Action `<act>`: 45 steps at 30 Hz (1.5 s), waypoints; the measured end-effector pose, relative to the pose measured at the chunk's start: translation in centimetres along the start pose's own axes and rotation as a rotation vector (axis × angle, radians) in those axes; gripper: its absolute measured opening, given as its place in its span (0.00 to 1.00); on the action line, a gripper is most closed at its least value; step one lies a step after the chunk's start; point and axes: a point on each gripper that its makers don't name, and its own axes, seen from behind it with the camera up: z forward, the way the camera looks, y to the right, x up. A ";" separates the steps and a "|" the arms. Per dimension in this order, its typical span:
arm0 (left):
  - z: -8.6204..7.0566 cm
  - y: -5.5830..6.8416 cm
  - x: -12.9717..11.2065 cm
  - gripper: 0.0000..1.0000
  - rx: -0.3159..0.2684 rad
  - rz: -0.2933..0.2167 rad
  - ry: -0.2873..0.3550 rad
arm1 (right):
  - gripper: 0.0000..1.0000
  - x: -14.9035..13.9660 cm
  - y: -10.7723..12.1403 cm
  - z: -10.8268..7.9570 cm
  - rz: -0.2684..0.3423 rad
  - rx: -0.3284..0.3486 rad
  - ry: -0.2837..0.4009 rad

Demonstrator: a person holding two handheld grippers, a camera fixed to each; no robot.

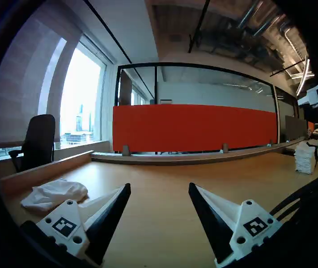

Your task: Fold towel

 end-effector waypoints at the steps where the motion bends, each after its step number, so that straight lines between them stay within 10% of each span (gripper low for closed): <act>1: 0.0 0.0 0.0 0.96 -0.001 0.000 0.000 | 1.00 0.0 0.1 0.0 0.001 0.000 0.000; 29: 0.1 0.0 -0.2 0.96 -0.001 0.003 -0.001 | 1.00 1.6 6.4 -0.8 0.042 -0.051 0.106; 45: 0.1 0.0 -0.3 0.96 -0.001 0.002 -0.001 | 1.00 -4.6 8.9 -0.6 0.070 -0.063 0.128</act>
